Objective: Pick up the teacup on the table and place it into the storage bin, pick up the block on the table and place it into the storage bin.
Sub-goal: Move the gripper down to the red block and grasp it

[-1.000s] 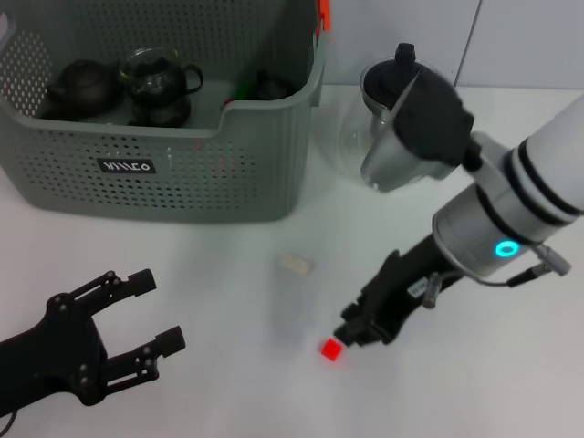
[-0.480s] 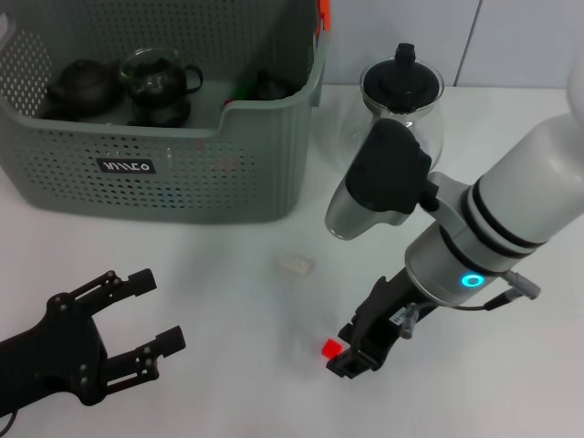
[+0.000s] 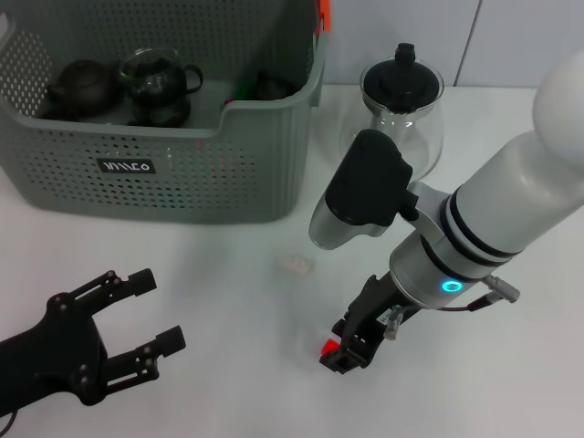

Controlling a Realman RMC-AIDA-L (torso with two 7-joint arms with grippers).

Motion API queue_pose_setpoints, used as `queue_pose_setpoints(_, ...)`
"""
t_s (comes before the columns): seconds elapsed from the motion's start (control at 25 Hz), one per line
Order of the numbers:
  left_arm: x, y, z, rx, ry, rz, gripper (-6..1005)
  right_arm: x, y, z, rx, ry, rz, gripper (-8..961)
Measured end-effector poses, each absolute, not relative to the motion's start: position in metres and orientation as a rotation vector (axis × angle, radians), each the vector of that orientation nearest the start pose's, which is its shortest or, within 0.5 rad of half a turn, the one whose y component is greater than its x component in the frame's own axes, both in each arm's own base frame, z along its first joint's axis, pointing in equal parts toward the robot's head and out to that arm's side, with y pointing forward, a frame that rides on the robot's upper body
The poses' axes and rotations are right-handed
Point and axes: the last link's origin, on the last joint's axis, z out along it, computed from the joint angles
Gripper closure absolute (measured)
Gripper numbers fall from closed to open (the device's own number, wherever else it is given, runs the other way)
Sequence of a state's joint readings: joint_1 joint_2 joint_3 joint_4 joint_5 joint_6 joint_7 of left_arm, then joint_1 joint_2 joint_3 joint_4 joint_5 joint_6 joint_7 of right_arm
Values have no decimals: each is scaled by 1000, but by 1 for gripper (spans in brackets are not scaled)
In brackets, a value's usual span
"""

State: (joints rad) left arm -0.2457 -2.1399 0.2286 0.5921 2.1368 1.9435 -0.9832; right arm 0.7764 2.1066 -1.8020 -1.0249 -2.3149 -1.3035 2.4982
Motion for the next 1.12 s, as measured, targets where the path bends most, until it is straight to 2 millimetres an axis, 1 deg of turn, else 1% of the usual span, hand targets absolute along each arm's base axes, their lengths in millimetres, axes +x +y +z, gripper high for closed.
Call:
queue_pose_setpoints(0.32,-322,200,12,-2472,-563,-1040,174,147,333,-118,-2924,628,-593,499)
queue_pose_setpoints(0.64,-323,200,12,-2470,-567,-1034,174,147,334,-118,-2915,624,-590,499)
queue_pose_setpoints(0.88,-323,200,12,-2469,-570,-1029,174,145,331,-119,-2936,594,-593,499)
queue_pose_setpoints(1.12,-324,200,11,-2468,-573,-1028,175,147,329,-122,-2936,589,-613,500)
